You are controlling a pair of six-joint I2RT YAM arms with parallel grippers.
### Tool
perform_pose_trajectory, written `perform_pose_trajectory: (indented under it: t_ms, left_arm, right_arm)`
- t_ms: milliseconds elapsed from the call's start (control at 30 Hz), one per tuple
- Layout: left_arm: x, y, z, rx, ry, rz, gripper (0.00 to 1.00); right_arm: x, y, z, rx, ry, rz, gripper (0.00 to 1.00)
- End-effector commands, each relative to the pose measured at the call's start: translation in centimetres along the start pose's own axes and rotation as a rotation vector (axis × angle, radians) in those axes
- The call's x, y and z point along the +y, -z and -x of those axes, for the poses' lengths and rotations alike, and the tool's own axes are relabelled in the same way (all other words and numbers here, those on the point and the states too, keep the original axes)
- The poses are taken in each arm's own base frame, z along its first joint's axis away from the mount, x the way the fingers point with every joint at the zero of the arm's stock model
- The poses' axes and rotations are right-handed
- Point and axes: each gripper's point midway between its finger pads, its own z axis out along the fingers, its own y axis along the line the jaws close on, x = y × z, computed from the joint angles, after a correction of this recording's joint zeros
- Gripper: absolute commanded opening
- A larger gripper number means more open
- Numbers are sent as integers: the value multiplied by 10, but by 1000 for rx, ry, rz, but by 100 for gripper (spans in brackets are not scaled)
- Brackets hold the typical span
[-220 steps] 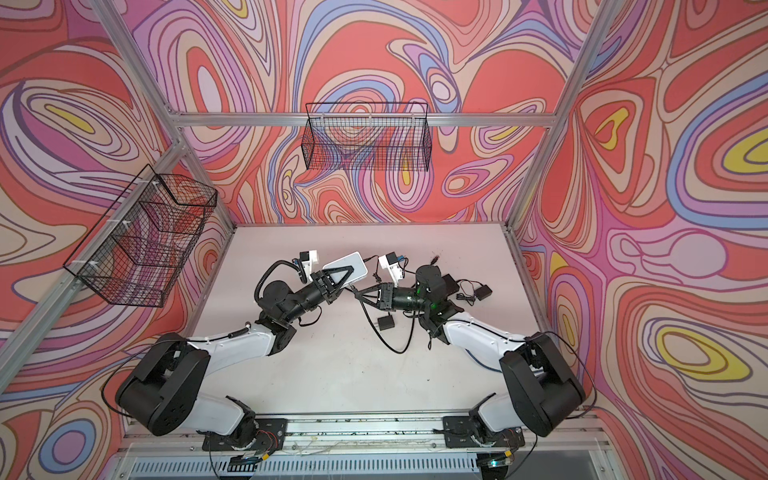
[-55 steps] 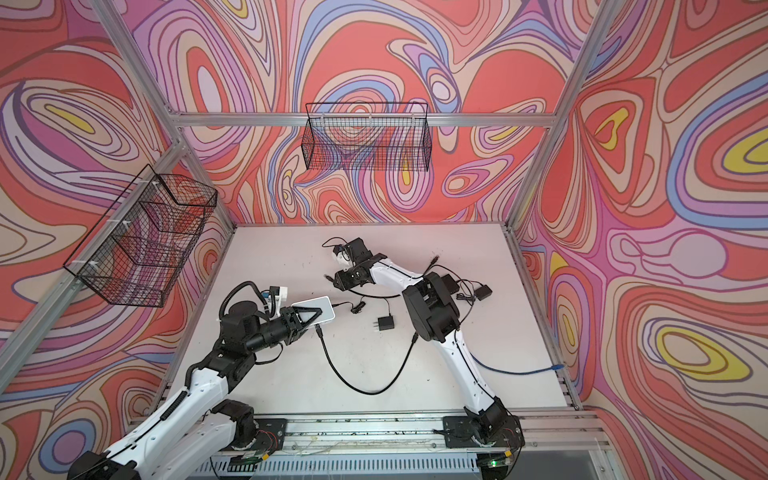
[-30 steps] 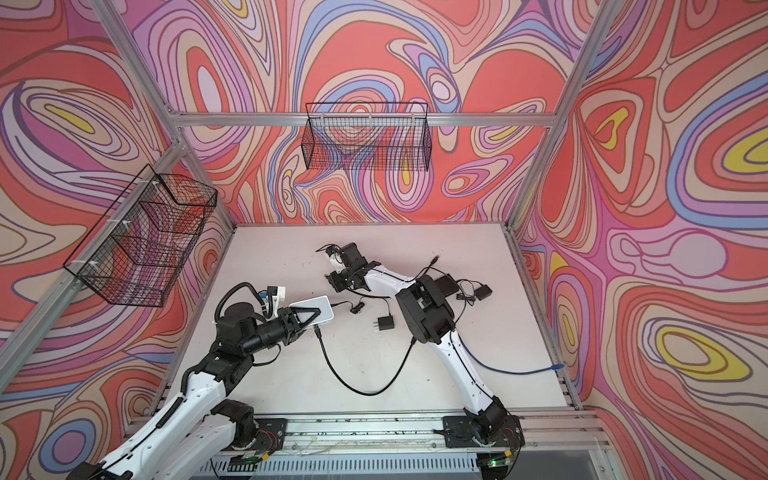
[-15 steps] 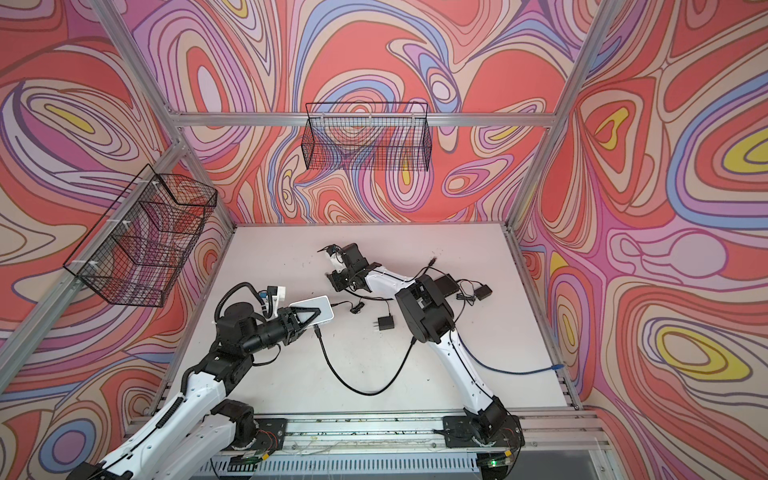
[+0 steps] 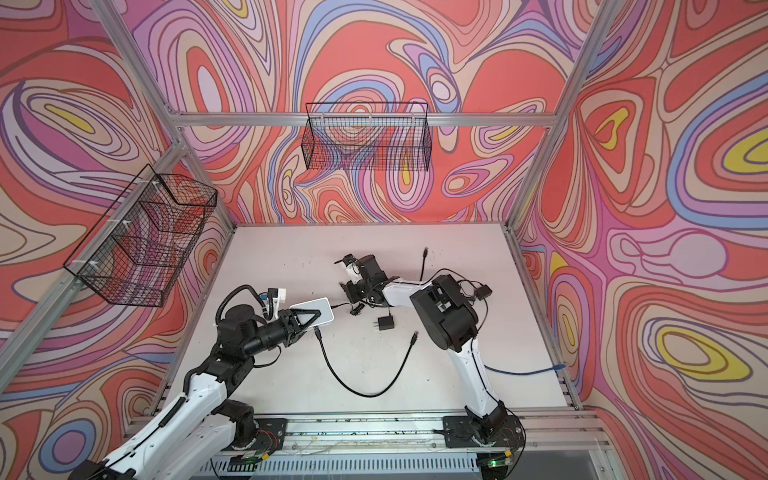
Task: Insert the plug into the switch port
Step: 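Grasp the black ethernet plug with the right gripper and lift it, then carry the plug toward the white router held by the left gripper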
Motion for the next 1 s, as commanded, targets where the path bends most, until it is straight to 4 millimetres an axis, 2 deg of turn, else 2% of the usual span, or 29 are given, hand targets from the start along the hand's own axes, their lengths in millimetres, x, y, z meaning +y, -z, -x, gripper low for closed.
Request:
perform_pose_trajectory:
  t_ms: [0, 200, 300, 500, 633, 800, 967]
  left_arm:
    - [-18, -1, 6, -9, -47, -73, 4]
    - [-27, -8, 13, -11, -64, -114, 4]
    - [-35, -9, 17, -17, -80, -143, 4]
    - [-53, -11, 25, -31, -137, -193, 5]
    - [-56, -17, 28, -25, -143, -214, 4]
    - [-60, -29, 35, -14, -137, -253, 5]
    - [-73, -45, 37, 4, -151, -302, 5]
  right_arm:
    - [8, 56, 63, -211, 4, -12, 0]
    - [16, 121, 71, -309, -34, -43, 0]
    - [15, 142, 62, -306, -96, -14, 0]
    - [31, 186, 41, -295, -221, 91, 0]
    - [35, 216, 29, -330, -272, 130, 0]
    - [57, 232, 14, -301, -313, 262, 0]
    - [75, 240, 12, -294, -377, 383, 0]
